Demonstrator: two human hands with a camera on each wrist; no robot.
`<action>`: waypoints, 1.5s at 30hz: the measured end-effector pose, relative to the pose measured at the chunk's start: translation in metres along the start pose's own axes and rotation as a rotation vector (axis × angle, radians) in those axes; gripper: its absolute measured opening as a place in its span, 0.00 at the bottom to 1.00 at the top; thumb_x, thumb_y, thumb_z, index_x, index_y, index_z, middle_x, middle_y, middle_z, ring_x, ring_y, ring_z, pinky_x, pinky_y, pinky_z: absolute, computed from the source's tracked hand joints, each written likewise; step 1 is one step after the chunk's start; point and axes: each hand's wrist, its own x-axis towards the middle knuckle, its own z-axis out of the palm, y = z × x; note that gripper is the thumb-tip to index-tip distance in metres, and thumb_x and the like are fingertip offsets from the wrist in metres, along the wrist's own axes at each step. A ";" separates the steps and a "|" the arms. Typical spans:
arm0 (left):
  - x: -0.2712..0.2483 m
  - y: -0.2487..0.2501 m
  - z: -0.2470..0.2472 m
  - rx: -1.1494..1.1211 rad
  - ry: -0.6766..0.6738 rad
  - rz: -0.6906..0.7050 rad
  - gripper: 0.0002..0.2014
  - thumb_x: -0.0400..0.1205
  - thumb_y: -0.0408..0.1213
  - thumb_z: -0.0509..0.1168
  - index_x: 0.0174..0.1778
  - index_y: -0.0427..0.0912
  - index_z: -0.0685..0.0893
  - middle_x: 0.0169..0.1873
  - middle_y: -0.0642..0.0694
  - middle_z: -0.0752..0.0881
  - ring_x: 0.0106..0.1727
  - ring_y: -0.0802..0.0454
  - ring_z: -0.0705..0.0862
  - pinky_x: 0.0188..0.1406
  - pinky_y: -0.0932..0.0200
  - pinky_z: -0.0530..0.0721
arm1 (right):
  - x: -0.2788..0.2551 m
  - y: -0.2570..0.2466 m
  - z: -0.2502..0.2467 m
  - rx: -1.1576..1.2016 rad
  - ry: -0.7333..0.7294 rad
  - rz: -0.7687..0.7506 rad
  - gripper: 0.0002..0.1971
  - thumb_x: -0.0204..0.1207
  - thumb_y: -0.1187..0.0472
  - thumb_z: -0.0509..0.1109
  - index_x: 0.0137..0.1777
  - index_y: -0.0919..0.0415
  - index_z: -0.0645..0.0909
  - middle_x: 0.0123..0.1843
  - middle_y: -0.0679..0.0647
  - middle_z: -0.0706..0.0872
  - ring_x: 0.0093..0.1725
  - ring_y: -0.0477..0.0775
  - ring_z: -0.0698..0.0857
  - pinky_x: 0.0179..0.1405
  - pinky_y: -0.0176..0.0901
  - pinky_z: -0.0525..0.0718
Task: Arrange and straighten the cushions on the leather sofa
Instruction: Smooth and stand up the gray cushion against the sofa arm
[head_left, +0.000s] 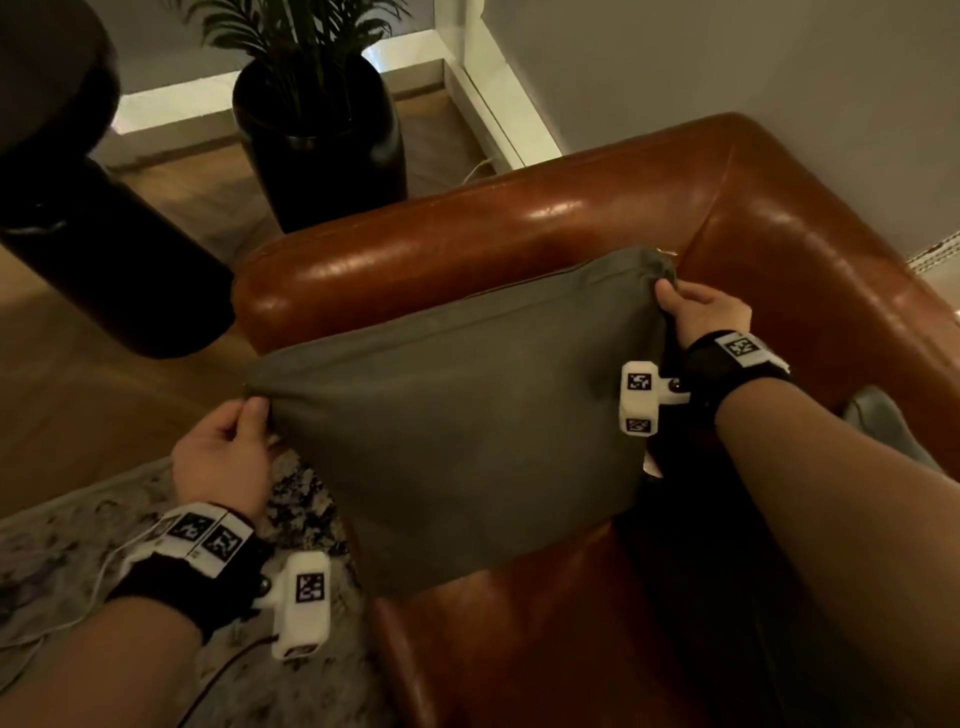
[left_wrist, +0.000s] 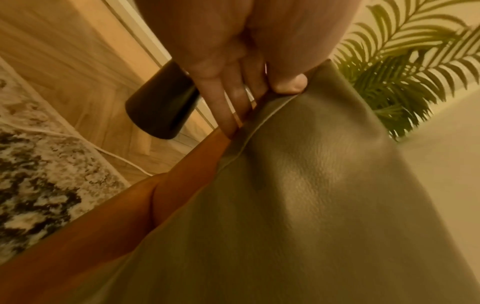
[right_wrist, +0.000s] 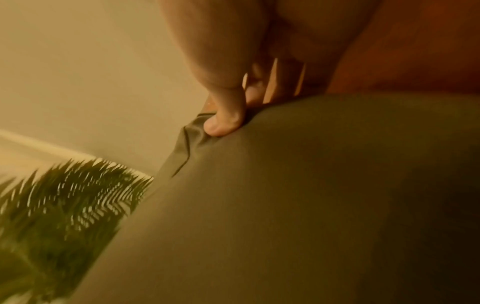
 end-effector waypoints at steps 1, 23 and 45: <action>0.000 0.005 0.002 0.018 0.026 0.031 0.11 0.88 0.35 0.58 0.58 0.37 0.85 0.43 0.44 0.85 0.34 0.66 0.83 0.32 0.79 0.79 | 0.002 -0.002 -0.001 -0.026 0.013 -0.007 0.20 0.70 0.44 0.78 0.61 0.47 0.87 0.60 0.49 0.89 0.59 0.54 0.86 0.65 0.50 0.82; -0.016 -0.040 0.016 -0.292 -0.008 -0.297 0.17 0.88 0.44 0.57 0.70 0.43 0.80 0.60 0.45 0.86 0.57 0.51 0.85 0.54 0.49 0.87 | -0.025 0.032 0.012 0.086 0.075 0.237 0.17 0.80 0.48 0.70 0.67 0.49 0.84 0.65 0.49 0.85 0.66 0.55 0.81 0.56 0.45 0.72; -0.051 -0.094 0.023 -0.375 -0.094 -0.508 0.18 0.89 0.43 0.57 0.75 0.46 0.76 0.69 0.46 0.82 0.70 0.46 0.81 0.70 0.44 0.78 | -0.054 0.086 0.013 0.091 -0.012 0.367 0.21 0.80 0.40 0.62 0.69 0.45 0.82 0.69 0.51 0.82 0.67 0.58 0.80 0.69 0.52 0.72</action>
